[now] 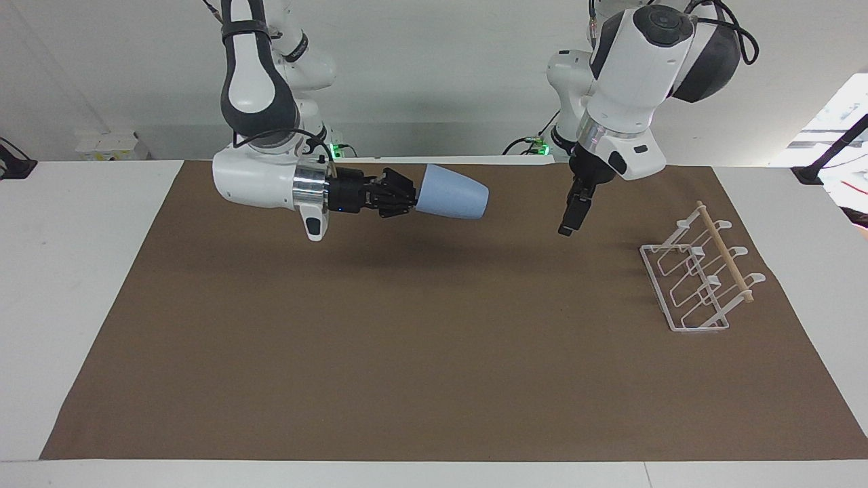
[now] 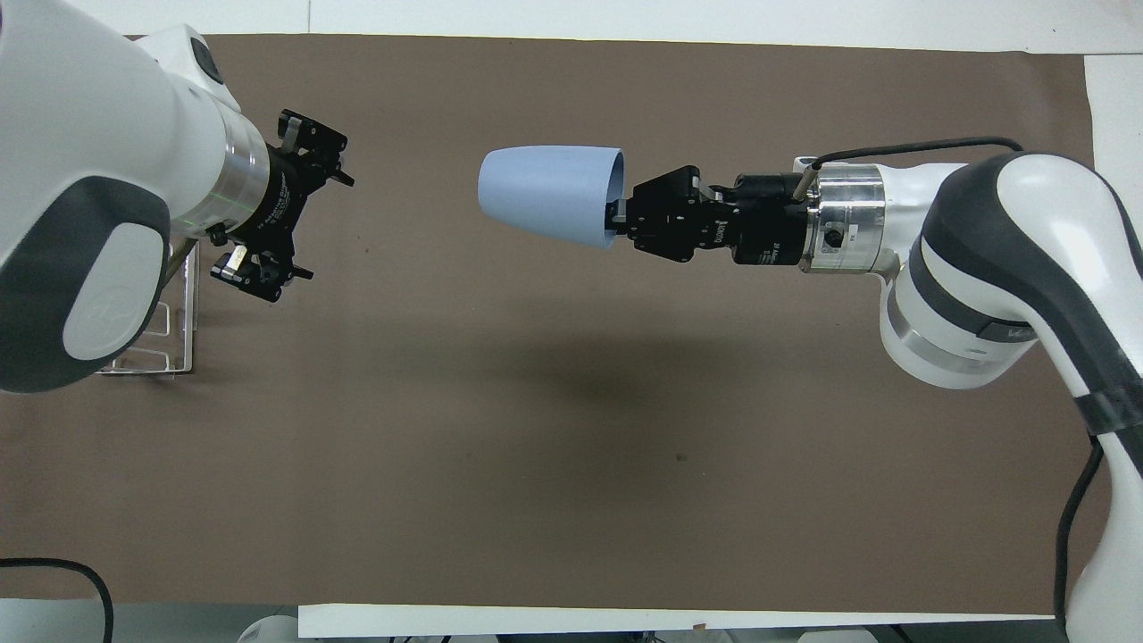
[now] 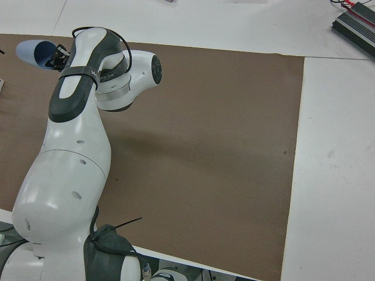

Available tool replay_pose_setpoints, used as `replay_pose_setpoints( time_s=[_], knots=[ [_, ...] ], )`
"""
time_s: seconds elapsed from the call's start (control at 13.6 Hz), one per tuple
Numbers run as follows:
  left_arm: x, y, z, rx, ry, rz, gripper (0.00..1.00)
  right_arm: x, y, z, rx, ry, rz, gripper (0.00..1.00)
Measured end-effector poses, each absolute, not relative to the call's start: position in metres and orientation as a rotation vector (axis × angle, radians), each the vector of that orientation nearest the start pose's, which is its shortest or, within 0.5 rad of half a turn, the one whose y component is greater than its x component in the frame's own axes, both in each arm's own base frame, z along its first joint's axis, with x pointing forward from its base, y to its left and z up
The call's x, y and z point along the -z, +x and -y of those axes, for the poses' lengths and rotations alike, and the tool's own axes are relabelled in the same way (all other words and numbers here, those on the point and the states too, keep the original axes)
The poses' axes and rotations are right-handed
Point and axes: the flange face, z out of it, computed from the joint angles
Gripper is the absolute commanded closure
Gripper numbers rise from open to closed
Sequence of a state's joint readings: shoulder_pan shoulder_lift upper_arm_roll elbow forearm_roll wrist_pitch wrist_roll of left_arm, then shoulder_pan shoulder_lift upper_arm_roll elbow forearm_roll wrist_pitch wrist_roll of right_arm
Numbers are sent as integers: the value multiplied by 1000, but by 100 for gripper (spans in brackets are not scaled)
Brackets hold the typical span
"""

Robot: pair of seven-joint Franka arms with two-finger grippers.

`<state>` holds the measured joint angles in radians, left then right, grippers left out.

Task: Hang cup on cup holder
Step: 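Lift the cup with the right gripper while the left gripper approaches, then move the left gripper onto the cup's closed end held sideways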

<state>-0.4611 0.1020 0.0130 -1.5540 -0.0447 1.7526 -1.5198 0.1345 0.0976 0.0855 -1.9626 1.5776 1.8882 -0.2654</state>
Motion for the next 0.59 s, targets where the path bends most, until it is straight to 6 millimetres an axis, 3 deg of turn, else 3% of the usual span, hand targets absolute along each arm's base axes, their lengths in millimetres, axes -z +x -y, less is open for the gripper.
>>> replay_pose_setpoints(
  time_s=[0.22,0.59],
  knots=[
    [-596,553,280,128,-2860,1720,0,-479,563,-201,-104,-1689,-230,100],
    [-608,549,318,186,-2952,1728,0,-476,559,-207,-119,-1691,-226,100]
  ],
)
